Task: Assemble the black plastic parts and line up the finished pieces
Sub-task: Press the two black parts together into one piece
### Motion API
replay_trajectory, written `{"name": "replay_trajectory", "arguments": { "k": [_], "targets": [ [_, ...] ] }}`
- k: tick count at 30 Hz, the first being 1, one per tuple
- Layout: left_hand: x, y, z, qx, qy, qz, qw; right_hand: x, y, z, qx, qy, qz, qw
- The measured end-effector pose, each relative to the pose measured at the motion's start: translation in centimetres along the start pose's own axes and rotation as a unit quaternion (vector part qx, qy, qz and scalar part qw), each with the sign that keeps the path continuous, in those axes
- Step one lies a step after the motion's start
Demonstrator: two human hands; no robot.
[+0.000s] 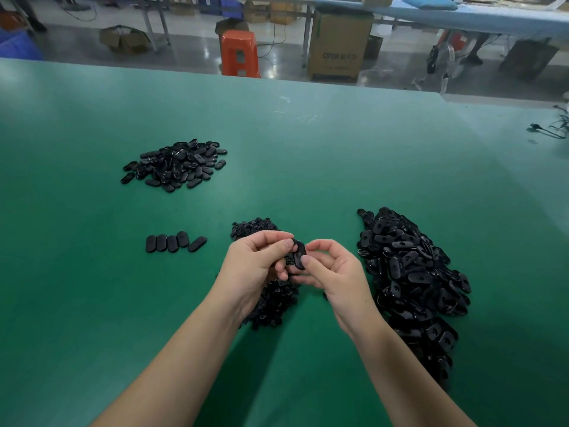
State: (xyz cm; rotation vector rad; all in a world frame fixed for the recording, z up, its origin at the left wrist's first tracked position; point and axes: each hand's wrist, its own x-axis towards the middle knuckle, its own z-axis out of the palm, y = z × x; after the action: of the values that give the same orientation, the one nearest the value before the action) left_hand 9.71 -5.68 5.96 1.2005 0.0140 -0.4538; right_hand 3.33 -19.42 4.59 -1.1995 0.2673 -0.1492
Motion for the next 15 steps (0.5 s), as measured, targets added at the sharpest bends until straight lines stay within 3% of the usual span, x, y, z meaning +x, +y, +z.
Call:
{"name": "replay_trajectory", "arguments": {
  "k": [9, 15],
  "targets": [
    [-0.51, 0.19, 0.43, 0.017, -0.01, 0.009, 1.0, 0.12, 0.09, -0.2, -0.001, 0.005, -0.013, 1.0],
    [-0.68, 0.06, 0.76, 0.039, -0.001, 0.005, 0.999, 0.03, -0.21, -0.08, 0.019, 0.052, 0.002, 0.998]
  ]
}}
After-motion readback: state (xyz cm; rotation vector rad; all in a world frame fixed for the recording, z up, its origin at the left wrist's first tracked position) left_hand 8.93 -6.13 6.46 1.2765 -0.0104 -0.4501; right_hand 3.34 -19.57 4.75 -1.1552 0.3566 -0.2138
